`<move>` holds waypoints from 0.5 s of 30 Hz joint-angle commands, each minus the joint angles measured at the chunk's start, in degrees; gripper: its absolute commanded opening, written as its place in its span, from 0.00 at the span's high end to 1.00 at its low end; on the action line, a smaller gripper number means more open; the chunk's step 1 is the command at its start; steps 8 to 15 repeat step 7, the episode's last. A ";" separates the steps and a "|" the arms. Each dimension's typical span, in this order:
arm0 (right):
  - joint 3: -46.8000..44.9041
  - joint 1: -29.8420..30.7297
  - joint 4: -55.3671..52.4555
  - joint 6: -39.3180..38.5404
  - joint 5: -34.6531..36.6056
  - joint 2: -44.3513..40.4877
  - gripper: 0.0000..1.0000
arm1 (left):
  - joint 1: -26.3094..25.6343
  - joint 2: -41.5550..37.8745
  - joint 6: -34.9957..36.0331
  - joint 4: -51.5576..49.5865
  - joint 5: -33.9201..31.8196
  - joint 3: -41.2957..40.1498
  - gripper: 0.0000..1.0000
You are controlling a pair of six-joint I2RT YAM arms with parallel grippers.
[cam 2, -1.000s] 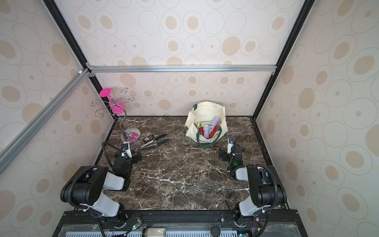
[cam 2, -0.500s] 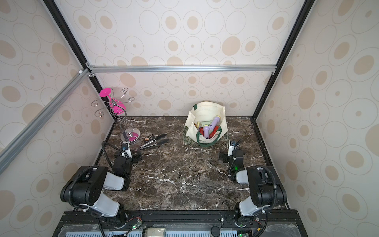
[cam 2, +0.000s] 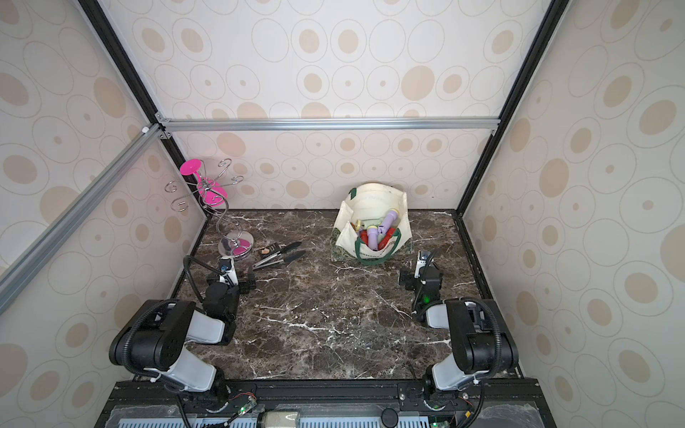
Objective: Put the flashlights into the tote bags
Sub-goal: Reset both arms
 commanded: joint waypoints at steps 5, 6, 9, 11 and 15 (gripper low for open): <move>1.06 0.28 -0.73 0.03 0.93 0.08 0.00 | 0.43 0.01 -0.31 1.41 0.52 0.83 0.00; 0.98 0.29 -0.69 0.08 0.96 -0.05 0.00 | 0.42 -0.01 -0.30 1.64 0.51 0.69 0.00; 0.69 0.28 -0.28 0.08 0.84 -0.21 0.00 | 0.41 -0.02 -0.30 1.70 0.52 0.65 0.00; 0.69 0.28 -0.28 0.08 0.84 -0.21 0.00 | 0.41 -0.02 -0.30 1.70 0.52 0.65 0.00; 0.69 0.28 -0.28 0.08 0.84 -0.21 0.00 | 0.41 -0.02 -0.30 1.70 0.52 0.65 0.00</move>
